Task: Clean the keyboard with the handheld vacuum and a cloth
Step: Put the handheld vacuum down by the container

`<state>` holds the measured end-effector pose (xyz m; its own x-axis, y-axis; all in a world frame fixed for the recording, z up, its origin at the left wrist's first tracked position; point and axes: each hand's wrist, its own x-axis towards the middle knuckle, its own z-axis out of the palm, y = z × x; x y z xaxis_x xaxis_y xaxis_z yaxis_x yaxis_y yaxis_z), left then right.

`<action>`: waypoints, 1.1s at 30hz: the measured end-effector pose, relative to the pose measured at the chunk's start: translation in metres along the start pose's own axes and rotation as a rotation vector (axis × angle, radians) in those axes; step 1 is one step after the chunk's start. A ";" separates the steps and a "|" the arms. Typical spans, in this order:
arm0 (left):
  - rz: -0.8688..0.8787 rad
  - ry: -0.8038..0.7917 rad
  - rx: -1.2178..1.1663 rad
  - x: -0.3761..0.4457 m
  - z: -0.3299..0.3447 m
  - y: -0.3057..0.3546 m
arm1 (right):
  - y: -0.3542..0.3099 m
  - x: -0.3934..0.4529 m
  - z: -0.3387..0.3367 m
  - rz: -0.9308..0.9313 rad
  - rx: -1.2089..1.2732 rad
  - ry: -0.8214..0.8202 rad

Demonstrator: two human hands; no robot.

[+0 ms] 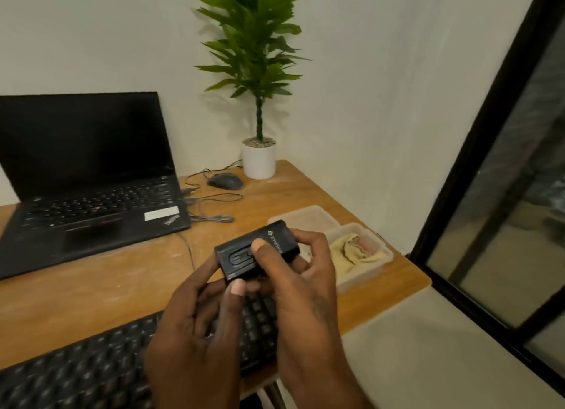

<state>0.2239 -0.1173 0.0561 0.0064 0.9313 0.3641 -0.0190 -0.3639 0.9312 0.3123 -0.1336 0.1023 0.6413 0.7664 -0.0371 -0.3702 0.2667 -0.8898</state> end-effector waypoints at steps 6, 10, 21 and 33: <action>-0.044 -0.164 -0.022 -0.015 0.051 0.003 | -0.029 0.012 -0.072 -0.105 -0.155 0.134; -0.057 -0.328 0.014 -0.032 0.081 -0.003 | -0.042 0.017 -0.120 -0.113 -0.206 0.192; -0.019 -0.504 0.318 -0.045 0.102 -0.033 | 0.008 0.038 -0.178 -0.022 -0.349 0.323; 0.065 -0.504 0.442 -0.043 0.112 -0.048 | 0.022 0.052 -0.186 -0.074 -0.830 0.401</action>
<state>0.3363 -0.1415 -0.0023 0.4872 0.8263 0.2825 0.3749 -0.4901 0.7870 0.4625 -0.1963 -0.0033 0.8862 0.4630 0.0163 0.1821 -0.3158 -0.9312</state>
